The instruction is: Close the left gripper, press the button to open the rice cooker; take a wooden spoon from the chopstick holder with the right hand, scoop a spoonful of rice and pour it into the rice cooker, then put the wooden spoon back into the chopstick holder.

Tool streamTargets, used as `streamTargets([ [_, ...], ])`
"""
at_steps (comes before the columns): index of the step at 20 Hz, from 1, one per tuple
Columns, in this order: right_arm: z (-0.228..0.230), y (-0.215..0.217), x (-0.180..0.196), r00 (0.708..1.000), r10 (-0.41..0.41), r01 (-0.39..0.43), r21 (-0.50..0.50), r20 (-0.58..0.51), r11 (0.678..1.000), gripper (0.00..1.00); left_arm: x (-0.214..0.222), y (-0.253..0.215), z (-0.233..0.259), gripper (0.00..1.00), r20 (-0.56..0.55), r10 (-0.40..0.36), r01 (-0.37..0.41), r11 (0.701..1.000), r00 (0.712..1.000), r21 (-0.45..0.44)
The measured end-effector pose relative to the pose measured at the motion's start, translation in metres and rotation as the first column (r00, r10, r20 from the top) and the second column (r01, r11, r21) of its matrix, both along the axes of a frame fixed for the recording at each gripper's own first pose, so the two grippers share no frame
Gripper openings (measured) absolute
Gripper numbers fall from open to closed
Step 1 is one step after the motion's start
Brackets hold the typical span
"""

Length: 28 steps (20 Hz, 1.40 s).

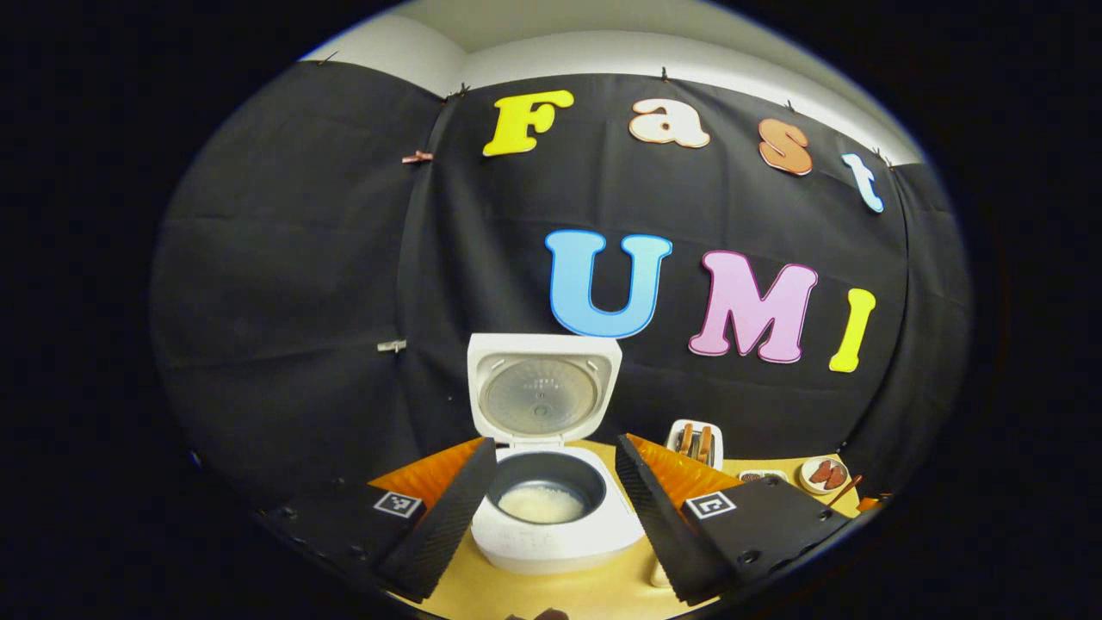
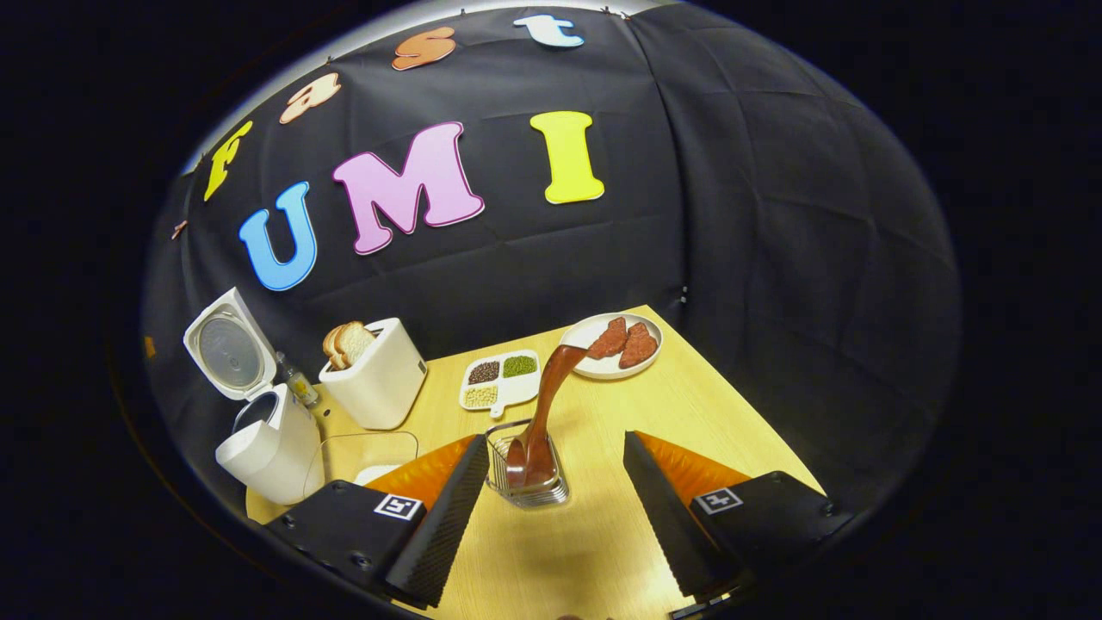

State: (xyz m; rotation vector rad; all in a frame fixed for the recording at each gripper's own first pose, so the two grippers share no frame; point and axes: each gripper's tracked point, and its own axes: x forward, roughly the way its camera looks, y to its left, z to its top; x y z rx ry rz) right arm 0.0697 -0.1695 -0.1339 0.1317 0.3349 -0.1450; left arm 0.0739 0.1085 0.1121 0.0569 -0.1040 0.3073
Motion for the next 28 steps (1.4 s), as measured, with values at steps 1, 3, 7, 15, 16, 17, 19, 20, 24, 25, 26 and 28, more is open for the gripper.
streamTargets([
  [1,0.0,0.004,-0.009,1.0,0.005,-0.005,0.003,-0.002,1.0,0.99,0.008,0.001,0.011,0.95,0.011,-0.012,0.012,1.0,1.0,0.019],
  [3,-0.001,0.009,-0.027,1.0,0.013,-0.013,-0.002,-0.002,1.0,0.99,0.026,-0.002,0.034,0.94,0.029,-0.055,0.054,0.998,0.998,0.027],
  [7,0.007,0.014,-0.051,1.0,0.007,-0.006,-0.017,0.01,1.0,0.98,0.062,0.017,0.079,0.94,0.071,-0.044,0.04,0.998,0.997,0.057],
  [15,0.042,0.01,-0.073,0.996,-0.048,0.05,-0.029,0.069,0.998,0.99,0.156,0.056,0.115,0.94,0.085,-0.05,0.045,0.997,0.995,0.058],
  [16,0.044,0.01,-0.075,0.996,-0.054,0.057,-0.031,0.07,0.998,0.98,0.169,0.063,0.113,0.94,0.075,-0.047,0.042,0.997,0.996,0.062],
  [17,0.047,0.01,-0.077,0.996,-0.06,0.062,-0.034,0.071,0.997,0.98,0.181,0.071,0.111,0.94,0.064,-0.037,0.033,0.997,0.997,0.066],
  [19,0.05,0.012,-0.08,0.995,-0.065,0.068,-0.042,0.071,0.997,0.99,0.206,0.083,0.105,0.94,0.04,-0.028,0.025,0.998,0.999,0.061],
  [20,0.052,0.014,-0.08,0.995,-0.065,0.069,-0.046,0.071,0.997,0.98,0.217,0.088,0.1,0.94,0.031,-0.03,0.028,0.998,0.999,0.051],
  [24,0.054,0.024,-0.085,0.996,-0.055,0.06,-0.068,0.071,0.996,0.99,0.245,0.104,0.094,0.94,0.022,-0.027,0.027,0.999,0.999,0.022],
  [25,0.052,0.026,-0.086,0.997,-0.048,0.053,-0.072,0.063,0.996,0.99,0.25,0.11,0.09,0.94,0.009,-0.011,0.011,1.0,1.0,0.02],
  [26,0.049,0.03,-0.088,0.998,-0.04,0.044,-0.074,0.054,0.996,0.98,0.255,0.113,0.084,0.94,-0.004,-0.006,0.006,1.0,1.0,0.017],
  [28,0.039,0.034,-0.088,0.999,-0.03,0.032,-0.065,0.031,0.997,0.99,0.262,0.12,0.077,0.94,-0.018,0.013,-0.013,1.0,1.0,0.001],
])
